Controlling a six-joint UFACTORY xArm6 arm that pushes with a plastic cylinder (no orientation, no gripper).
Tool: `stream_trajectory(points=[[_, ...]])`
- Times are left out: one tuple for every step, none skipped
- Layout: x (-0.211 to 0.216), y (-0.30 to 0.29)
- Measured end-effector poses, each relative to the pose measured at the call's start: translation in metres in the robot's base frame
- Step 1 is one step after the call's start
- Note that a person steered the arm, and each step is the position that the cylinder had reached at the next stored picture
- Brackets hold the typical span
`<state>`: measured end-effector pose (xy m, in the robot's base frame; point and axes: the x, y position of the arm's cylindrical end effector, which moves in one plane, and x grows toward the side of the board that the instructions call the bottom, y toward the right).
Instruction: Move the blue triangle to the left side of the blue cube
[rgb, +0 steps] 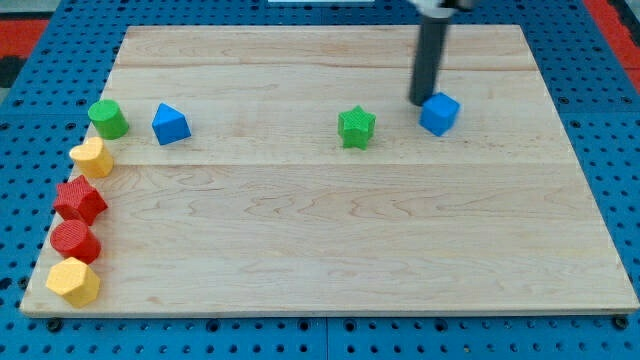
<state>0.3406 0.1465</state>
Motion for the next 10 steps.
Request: stream_trajectory(points=[[0.017, 0.01], [0.021, -0.057], [0.048, -0.02], [0.049, 0.019], [0.101, -0.004], [0.17, -0.109], [0.157, -0.259], [0.109, -0.313], [0.063, -0.316], [0.07, -0.31]])
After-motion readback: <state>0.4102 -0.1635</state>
